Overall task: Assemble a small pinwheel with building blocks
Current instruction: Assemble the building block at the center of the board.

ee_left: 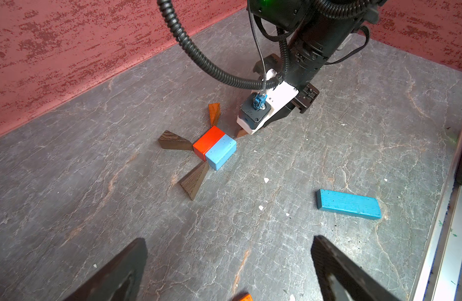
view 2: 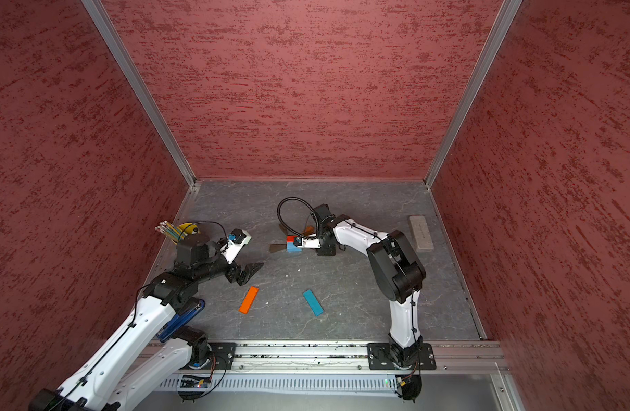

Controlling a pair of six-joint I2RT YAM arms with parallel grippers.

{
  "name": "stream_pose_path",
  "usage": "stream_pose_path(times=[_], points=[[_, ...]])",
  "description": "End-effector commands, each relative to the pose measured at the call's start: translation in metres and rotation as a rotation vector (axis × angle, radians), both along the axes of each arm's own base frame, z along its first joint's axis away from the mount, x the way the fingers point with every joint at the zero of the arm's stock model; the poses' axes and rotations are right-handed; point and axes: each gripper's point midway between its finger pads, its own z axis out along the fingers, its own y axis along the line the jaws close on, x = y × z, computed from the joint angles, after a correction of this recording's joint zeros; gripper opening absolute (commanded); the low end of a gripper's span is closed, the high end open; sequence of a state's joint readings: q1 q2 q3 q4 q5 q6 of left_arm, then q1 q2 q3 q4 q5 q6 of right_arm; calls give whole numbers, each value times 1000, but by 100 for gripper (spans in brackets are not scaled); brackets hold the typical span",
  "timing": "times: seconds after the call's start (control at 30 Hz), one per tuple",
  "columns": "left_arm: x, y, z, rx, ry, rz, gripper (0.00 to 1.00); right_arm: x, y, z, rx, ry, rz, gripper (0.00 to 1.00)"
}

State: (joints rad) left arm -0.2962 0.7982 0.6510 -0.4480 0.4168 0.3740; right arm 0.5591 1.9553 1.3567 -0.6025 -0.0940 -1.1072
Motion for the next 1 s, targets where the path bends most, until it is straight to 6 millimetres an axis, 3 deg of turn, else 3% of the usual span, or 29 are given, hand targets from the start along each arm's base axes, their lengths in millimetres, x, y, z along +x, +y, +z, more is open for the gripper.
stream_pose_path(times=[0.0, 0.97], points=[[4, 1, 12, -13, -38, 10, 100, 0, 2, 1, -1, 11, 50, 29], [6, 3, 11, -15, -30, 19, 100, 1, 10, -3, 2, 50, 78, 31]])
